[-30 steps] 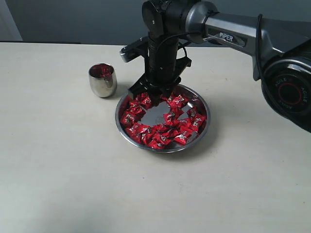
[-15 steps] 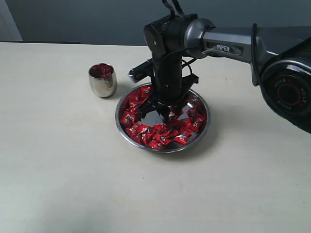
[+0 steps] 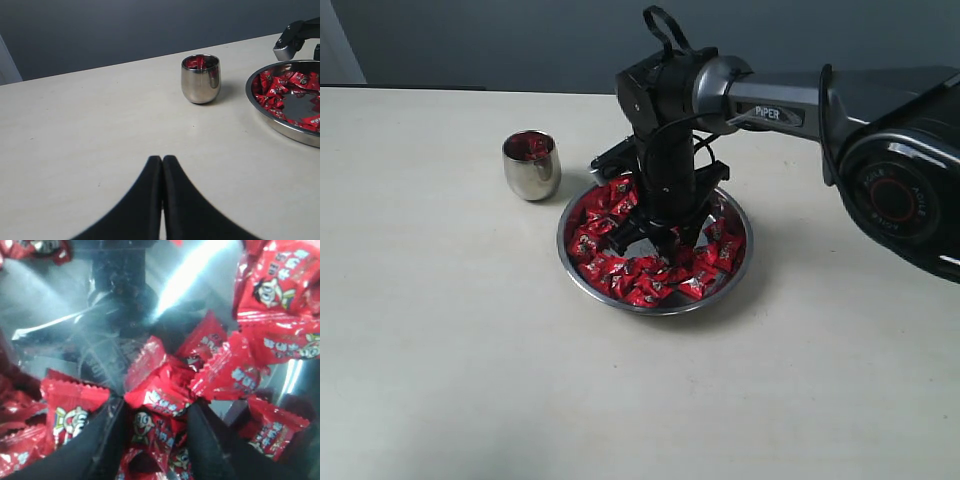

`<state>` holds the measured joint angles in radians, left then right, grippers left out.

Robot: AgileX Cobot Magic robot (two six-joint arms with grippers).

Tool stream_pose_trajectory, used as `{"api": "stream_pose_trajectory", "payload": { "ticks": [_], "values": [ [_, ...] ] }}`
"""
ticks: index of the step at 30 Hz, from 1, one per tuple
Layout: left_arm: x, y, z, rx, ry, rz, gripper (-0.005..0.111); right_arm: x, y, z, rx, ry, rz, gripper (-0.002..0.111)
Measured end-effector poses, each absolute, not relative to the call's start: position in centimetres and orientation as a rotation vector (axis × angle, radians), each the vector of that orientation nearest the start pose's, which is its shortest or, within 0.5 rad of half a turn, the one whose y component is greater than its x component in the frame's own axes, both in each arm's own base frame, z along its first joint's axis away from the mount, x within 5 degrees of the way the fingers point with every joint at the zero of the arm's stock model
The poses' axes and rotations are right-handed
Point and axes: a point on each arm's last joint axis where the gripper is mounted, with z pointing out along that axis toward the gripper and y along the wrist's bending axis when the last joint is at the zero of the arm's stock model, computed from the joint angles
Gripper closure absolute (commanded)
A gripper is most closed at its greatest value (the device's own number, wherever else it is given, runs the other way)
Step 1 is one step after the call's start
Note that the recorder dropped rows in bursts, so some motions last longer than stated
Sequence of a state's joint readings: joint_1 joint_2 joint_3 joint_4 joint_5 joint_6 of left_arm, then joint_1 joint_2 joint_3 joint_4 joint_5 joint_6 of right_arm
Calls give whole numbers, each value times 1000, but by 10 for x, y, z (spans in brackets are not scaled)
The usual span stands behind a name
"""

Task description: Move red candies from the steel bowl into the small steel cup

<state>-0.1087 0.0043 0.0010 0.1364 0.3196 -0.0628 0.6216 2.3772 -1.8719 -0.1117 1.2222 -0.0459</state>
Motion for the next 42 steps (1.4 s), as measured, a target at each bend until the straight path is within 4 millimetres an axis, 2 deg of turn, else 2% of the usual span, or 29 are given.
{"api": "stream_pose_trajectory", "payload": {
  "ticks": [2,9,12,18,20,26,32,35,39,42],
  "values": [
    [54,-2,184,128,1801,9,106,382,262,119,-1102,2975,-189,73],
    [54,-2,184,128,1801,9,106,382,261,119,-1104,2969,-198,104],
    [54,-2,184,128,1801,9,106,382,261,119,-1105,2968,-200,109],
    [54,-2,184,128,1801,9,106,382,261,120,-1104,2967,-199,109],
    [54,-2,184,128,1801,9,106,382,261,127,-1096,2954,-185,109],
    [54,-2,184,128,1801,9,106,379,265,168,-1036,2887,-63,109],
    [54,-2,184,128,1801,9,106,373,274,171,-1108,2873,127,109],
    [54,-2,184,128,1801,9,106,374,275,171,-1124,2849,137,98],
    [54,-2,184,128,1801,9,106,373,276,171,-1154,2842,141,76],
    [54,-2,184,128,1801,9,106,373,276,171,-1159,2842,143,74]
  ]
}}
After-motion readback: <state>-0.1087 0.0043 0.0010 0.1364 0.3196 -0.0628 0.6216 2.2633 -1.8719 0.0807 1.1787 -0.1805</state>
